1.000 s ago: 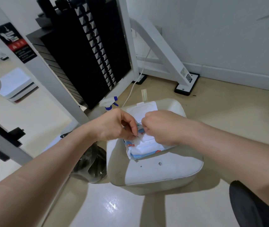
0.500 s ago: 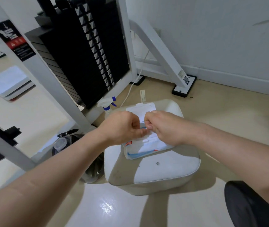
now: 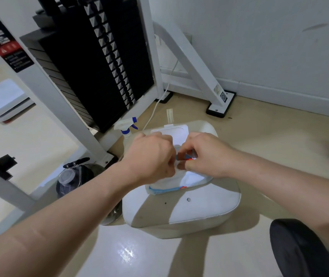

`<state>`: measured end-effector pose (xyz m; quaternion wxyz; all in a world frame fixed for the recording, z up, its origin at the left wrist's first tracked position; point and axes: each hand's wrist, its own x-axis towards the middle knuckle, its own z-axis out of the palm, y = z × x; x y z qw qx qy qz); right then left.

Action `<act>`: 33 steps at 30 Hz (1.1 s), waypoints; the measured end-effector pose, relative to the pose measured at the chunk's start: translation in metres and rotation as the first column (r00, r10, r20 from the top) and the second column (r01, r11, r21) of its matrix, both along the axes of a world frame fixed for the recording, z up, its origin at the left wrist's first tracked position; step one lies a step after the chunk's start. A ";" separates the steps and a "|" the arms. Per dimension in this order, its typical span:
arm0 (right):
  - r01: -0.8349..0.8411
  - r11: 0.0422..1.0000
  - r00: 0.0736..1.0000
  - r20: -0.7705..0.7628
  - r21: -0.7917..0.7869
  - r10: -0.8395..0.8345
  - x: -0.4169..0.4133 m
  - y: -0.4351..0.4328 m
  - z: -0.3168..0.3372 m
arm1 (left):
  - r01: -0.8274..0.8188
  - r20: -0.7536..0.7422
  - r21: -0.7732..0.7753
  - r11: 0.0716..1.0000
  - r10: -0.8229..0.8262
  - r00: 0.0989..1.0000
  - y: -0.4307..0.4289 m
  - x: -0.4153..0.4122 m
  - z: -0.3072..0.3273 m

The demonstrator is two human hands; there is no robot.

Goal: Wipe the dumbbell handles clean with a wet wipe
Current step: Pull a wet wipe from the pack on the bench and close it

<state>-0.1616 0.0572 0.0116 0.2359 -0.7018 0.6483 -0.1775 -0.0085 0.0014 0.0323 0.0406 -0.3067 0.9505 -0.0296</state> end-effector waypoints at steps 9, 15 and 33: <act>0.065 0.997 0.986 0.149 0.053 -0.072 0.002 -0.006 0.002 | -0.198 -0.309 0.753 0.628 0.603 0.736 -0.005 0.008 -0.001; 0.108 0.981 0.936 0.316 0.159 -0.154 -0.005 -0.008 -0.002 | -0.177 -0.276 0.696 0.695 0.488 0.828 -0.008 0.011 0.003; 0.140 0.979 0.922 0.340 0.149 -0.184 -0.005 -0.003 -0.003 | 0.029 -0.349 0.905 0.424 0.703 0.620 -0.022 0.025 -0.011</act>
